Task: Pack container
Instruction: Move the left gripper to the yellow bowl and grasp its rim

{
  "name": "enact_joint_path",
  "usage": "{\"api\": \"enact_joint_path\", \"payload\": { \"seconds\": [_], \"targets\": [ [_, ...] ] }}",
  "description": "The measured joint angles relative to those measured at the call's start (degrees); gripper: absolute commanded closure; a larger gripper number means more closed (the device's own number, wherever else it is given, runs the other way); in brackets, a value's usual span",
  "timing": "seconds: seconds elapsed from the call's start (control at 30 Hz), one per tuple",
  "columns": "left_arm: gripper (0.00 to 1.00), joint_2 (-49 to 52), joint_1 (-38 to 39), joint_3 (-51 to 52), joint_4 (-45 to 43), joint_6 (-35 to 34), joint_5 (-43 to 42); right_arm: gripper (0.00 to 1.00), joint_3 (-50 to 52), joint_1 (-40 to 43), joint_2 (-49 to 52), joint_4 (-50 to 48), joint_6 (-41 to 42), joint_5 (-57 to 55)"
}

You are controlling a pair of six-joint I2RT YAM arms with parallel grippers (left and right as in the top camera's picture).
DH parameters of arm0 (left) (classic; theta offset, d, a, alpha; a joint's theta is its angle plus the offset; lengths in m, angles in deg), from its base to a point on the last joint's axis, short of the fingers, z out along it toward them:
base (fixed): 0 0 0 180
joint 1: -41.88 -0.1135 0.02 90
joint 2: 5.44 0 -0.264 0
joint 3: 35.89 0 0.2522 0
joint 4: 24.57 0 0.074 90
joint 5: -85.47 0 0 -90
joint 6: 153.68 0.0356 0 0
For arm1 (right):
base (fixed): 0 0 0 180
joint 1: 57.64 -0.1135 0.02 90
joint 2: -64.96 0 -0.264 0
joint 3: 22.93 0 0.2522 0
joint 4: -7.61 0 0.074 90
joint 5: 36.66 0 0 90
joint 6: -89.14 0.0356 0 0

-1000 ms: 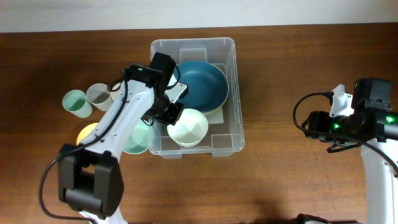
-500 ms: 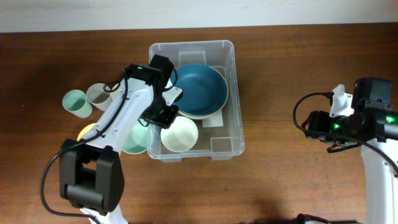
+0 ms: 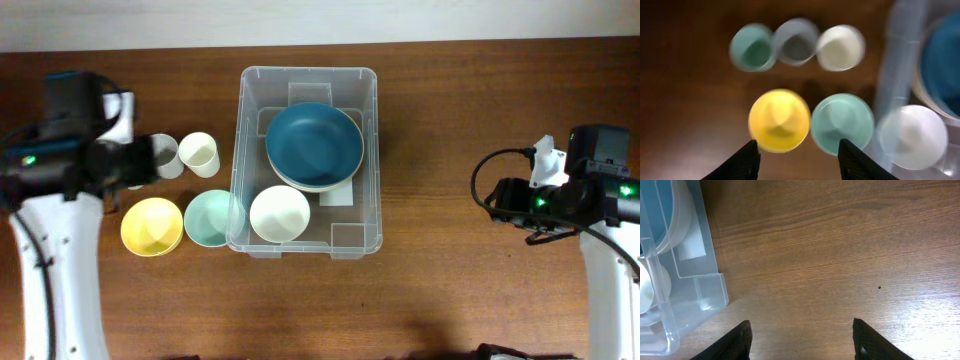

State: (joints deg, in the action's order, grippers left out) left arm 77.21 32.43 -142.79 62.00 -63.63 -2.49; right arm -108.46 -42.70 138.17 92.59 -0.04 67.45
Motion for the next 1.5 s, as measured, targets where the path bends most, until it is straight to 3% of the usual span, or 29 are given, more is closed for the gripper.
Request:
{"api": "enact_joint_path", "payload": {
  "seconds": [0.27,0.43,0.93,1.0,1.03,1.23,1.5],
  "targets": [
    [0.33,0.46,-8.7,21.97,-10.73,-5.29,-1.18,0.4,0.0,0.0,0.79,0.02,-0.02,0.0],
    [0.32,0.68,-12.02,35.58,-20.59,-6.75,-2.86,0.4,0.0,0.0,0.81,0.02,0.0,-0.02],
    [0.31,1.25,-15.23,48.3,-34.27,-10.25,-2.62,0.4,0.0,0.0,0.9,0.13,-0.02,0.0],
    [0.39,2.38,-15.28,48.92,-35.04,-10.45,-2.21,0.4,0.0,0.0,0.9,0.2,0.0,0.0],
    [0.52,2.95,-15.28,49.05,-35.32,-10.54,-2.01,0.4,0.0,0.0,0.9,0.24,-0.02,0.0],
    [0.96,4.28,-15.41,49.07,-36.54,-11.67,-1.25,0.4,0.0,0.0,0.9,0.26,-0.02,0.0],
    [1.0,4.04,-15.54,48.96,-36.72,-11.74,-2.54,0.4,0.0,0.0,0.9,0.28,0.0,-0.02]
  ]
}}
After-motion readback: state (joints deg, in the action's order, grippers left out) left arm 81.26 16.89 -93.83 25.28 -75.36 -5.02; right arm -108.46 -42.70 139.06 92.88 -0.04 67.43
